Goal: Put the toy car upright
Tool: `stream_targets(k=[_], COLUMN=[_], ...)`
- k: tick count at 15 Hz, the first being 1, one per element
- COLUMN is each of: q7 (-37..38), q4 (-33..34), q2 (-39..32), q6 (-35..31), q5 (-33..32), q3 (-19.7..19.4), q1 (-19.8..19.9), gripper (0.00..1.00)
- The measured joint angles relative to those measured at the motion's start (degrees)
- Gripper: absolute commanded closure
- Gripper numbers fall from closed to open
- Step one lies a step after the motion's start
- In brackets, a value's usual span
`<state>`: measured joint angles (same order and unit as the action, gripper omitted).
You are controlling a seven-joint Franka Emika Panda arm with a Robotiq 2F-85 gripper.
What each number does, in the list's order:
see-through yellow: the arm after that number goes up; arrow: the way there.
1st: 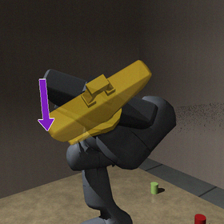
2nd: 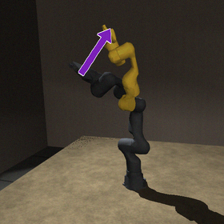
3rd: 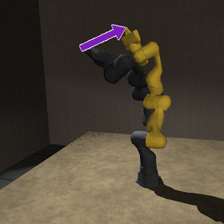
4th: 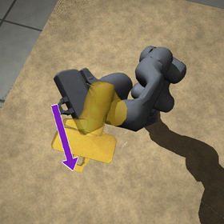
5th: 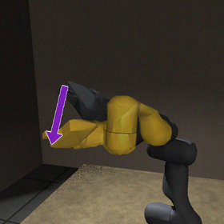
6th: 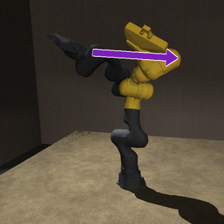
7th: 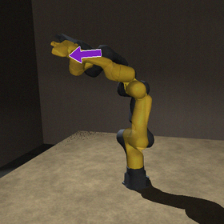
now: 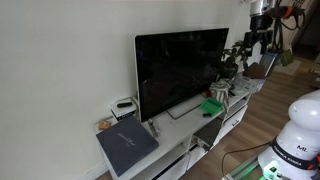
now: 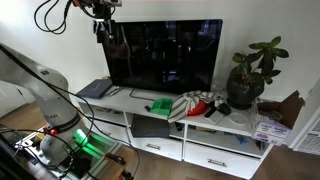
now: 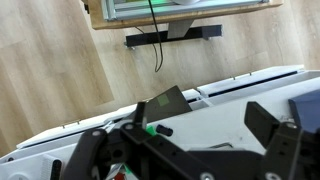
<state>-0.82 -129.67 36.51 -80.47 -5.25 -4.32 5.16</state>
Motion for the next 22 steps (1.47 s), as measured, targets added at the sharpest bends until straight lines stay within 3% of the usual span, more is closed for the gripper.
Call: stream_targets(k=[4,9,13,18,22], q7=[-1.8,-3.8,-8.7,-9.8,-16.6], q4=[0.8,3.9,5.1,5.6,7.0], q2=[-1.7,-8.7,-14.4,-15.2,-19.5], q6=[-0.1,-0.5,-5.8,-6.4,-11.6], q5=[-3.8,-12.8,-18.4,-18.7,-18.7], q3=[2.7,7.2,7.2,7.0,5.4], q1=[-2.3,-6.2,-7.6,-7.6,-7.6], gripper=[0.00,0.00,0.00,0.00,0.00])
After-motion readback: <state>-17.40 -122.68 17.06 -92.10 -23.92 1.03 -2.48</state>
